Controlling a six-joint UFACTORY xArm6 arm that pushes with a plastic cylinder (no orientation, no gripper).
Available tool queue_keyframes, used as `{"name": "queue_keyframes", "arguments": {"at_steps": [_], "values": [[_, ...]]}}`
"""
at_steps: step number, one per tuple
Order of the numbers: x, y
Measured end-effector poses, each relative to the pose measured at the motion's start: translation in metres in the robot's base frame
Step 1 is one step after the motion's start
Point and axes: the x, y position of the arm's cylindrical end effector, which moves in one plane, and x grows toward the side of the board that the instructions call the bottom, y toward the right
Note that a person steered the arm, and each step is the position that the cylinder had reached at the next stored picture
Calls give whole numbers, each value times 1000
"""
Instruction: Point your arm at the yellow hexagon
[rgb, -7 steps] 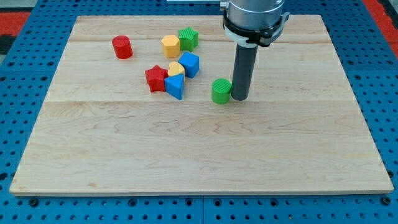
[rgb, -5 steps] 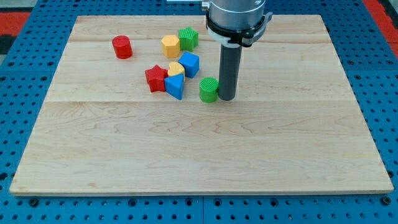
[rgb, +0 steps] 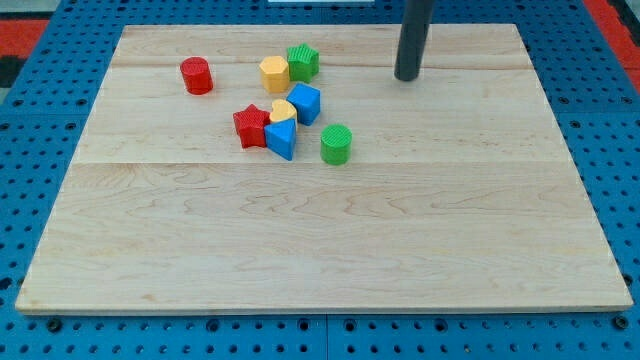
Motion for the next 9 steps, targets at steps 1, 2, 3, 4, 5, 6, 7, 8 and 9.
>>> {"name": "queue_keyframes", "arguments": {"at_steps": [1,2,3,4,5,6,7,8,9], "values": [[-46,-34],[-61,-89],[-60,-138],[-54,-185],[-34,-208],[-10,-211],[16,-209],[29,-200],[36,-185]]}}
